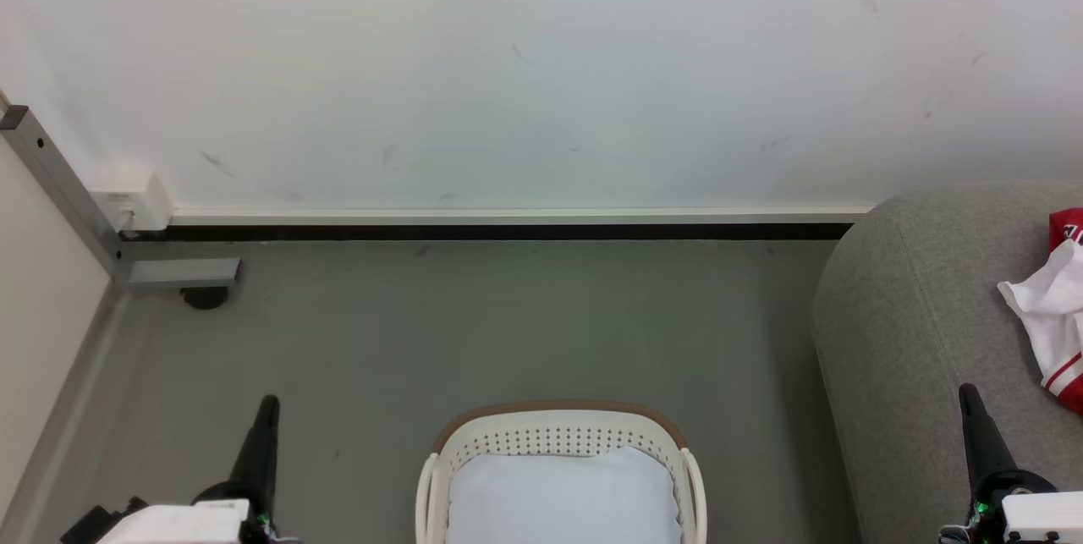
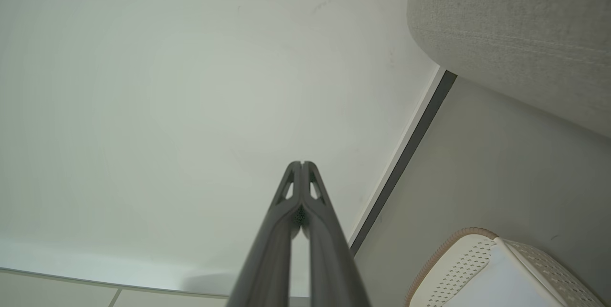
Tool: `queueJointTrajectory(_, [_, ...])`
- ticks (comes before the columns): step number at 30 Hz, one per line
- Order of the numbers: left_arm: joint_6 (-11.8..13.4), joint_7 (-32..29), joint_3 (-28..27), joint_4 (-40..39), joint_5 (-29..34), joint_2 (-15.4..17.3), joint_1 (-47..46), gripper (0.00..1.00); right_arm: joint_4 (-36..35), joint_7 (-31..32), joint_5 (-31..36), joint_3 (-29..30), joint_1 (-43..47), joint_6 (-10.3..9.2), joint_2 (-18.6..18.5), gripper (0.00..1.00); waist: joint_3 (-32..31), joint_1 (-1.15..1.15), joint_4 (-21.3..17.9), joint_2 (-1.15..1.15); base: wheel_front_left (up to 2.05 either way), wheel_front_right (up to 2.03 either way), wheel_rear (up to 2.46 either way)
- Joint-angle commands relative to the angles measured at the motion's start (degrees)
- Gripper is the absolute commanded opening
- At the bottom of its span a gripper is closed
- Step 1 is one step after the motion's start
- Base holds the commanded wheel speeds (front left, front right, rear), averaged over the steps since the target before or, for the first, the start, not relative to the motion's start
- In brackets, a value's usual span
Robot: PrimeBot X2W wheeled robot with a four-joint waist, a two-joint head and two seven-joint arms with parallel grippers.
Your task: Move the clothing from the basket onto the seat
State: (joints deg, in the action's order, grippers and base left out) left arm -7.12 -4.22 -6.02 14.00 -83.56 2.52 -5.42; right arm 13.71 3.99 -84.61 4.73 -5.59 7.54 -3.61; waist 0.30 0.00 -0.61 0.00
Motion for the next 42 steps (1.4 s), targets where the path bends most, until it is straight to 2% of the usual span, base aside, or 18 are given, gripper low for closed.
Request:
queueJointTrajectory(1, [-0.5, -0.4, -0.3, -0.1, -1.3, 0.5, -0.7, 0.00, 0.0, 0.3, -1.2, 0.4, -0.7, -0.08, 0.0, 0.00, 0.0, 0.00, 0.0, 0.00, 0.00, 0.00, 0.00])
queueJointTrajectory(22, [-0.5, -2.5, -0.7, 0.1, -9.3, 0.6, -1.1, 0.00, 0.4, 2.5, -8.3, 1.6, -0.9, -0.10, 0.5, 0.00, -0.1, 0.00, 0.6, 0.00, 0.00, 0.00, 0.00])
queueJointTrajectory(42, [-0.5, -2.6, -0.6, 0.1, -9.2, 0.6, -1.0, 0.00, 0.4, 2.5, -8.0, 1.7, -0.9, -0.10, 0.6, 0.00, -0.1, 0.00, 0.6, 0.00, 0.00, 0.00, 0.00])
